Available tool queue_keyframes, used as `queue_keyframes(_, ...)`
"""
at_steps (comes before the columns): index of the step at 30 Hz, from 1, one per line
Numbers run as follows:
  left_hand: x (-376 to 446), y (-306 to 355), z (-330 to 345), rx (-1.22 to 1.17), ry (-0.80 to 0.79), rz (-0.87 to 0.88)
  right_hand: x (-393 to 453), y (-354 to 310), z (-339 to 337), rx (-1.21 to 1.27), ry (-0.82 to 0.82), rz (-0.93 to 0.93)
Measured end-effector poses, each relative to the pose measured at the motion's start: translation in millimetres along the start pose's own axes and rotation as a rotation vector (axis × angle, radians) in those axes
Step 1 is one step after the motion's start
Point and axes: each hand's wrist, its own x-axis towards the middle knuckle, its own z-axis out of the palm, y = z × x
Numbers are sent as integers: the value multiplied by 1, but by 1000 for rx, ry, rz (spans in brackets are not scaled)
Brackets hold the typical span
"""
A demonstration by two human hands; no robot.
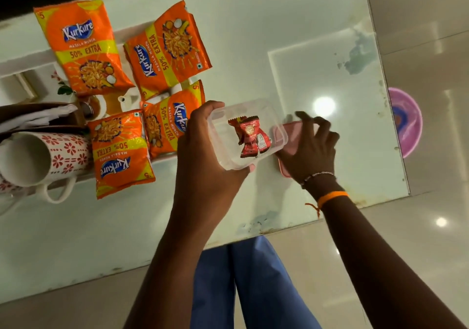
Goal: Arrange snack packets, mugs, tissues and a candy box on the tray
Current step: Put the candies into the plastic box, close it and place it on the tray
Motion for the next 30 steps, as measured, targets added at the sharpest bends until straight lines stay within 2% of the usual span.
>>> queue_keyframes(2,-2,0,2,-7,-14,-13,-5,-2,5,-60,16,-59)
queue_keyframes(4,-3,1,2,-29,-35,-44,-3,-1,0,61,35,-43)
queue_keyframes(10,-7,5,-8,-24,-88,-108,16,4,-50,990,-48,277)
queue_keyframes(14,-12,8,-19,-19,-65,-136,10,-1,-74,1568,-335,213)
queue_keyframes(16,-14,5,-25,-57,-74,-156,0,-8,-75,1580,-510,106)
queue_keyframes(19,-15,-3,-36,-118,-106,-179,-19,-24,-66,1405,-652,-75)
queue_keyframes(25,-20,-26,-70,-145,-168,-128,-57,-64,-47,1138,-686,-227)
queue_keyframes(30,-38,-56,-124,-205,-183,-134,-90,-110,-27,1041,-791,-299)
